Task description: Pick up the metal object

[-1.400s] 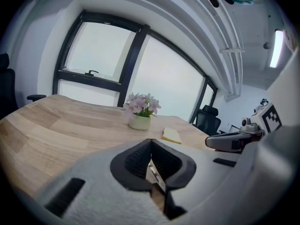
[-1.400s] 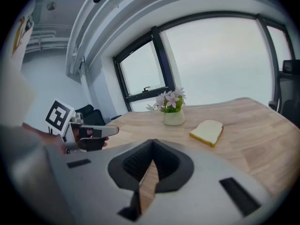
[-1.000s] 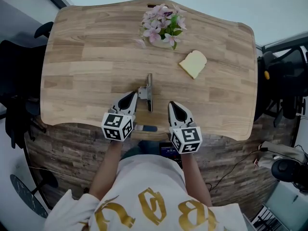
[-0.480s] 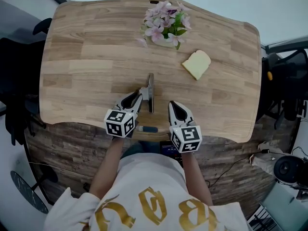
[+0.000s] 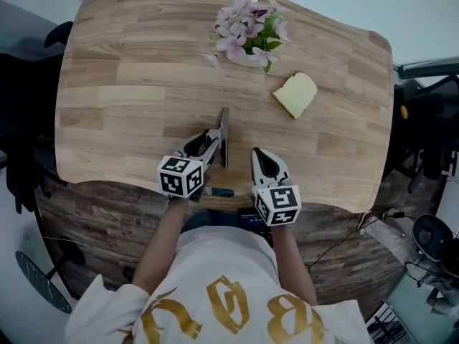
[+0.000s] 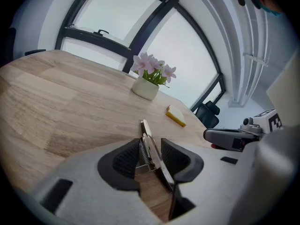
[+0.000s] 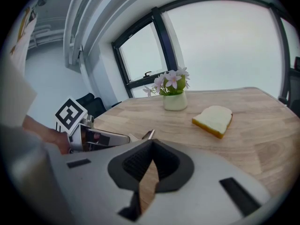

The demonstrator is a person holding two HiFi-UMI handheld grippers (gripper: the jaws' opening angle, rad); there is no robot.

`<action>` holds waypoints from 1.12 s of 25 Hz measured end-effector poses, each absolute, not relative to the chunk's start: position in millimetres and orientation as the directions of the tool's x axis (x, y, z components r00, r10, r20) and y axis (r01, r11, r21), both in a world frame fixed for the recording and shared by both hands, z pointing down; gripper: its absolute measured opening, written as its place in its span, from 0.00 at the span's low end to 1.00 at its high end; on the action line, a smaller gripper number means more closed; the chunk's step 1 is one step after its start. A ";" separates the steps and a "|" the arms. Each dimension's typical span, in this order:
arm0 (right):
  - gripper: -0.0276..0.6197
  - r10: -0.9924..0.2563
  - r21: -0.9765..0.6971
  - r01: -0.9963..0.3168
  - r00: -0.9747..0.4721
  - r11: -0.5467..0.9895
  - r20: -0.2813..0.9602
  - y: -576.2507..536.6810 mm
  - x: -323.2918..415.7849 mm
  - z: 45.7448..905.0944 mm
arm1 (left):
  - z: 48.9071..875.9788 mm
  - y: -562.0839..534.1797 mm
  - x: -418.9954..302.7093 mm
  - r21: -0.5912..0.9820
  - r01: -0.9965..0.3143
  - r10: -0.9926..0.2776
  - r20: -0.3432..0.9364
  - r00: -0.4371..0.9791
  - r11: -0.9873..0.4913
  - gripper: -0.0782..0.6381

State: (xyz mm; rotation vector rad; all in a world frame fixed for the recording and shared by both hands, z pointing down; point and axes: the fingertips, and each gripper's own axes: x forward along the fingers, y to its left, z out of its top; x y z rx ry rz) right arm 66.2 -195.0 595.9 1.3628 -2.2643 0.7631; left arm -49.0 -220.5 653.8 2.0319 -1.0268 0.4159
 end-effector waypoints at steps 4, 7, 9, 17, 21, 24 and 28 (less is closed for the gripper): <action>0.06 -0.678 -0.240 -0.892 -0.448 0.382 0.583 -195.9 67.7 595.6 | 658.1 -218.7 -47.1 0.508 -0.784 -0.495 0.609 0.620 -0.357 0.24; 0.06 -0.679 -0.239 -0.893 -0.447 0.383 0.582 -196.1 70.6 594.6 | 659.8 -219.2 -47.6 0.517 -0.784 -0.487 0.616 0.619 -0.342 0.20; 0.06 -0.681 -0.236 -0.895 -0.443 0.380 0.583 -196.6 73.9 594.6 | 659.8 -220.7 -46.6 0.525 -0.782 -0.478 0.620 0.622 -0.337 0.19; 0.06 -0.689 -0.231 -0.899 -0.435 0.373 0.579 -190.6 78.4 591.1 | 651.6 -221.9 -41.3 0.602 -0.750 -0.485 0.587 0.648 -0.274 0.14; 0.06 -0.700 -0.229 -0.903 -0.428 0.365 0.572 -189.2 81.8 588.0 | 650.3 -219.0 -41.8 0.609 -0.747 -0.483 0.586 0.651 -0.267 0.14; 0.06 -0.711 -0.223 -0.906 -0.421 0.360 0.563 -187.8 83.5 583.3 | 644.7 -218.0 -45.0 0.628 -0.738 -0.500 0.570 0.652 -0.246 0.14; 0.06 -0.732 -0.217 -0.911 -0.410 0.350 0.544 -185.6 85.7 574.4 | 631.5 -216.3 -47.7 0.632 -0.732 -0.522 0.547 0.654 -0.256 0.14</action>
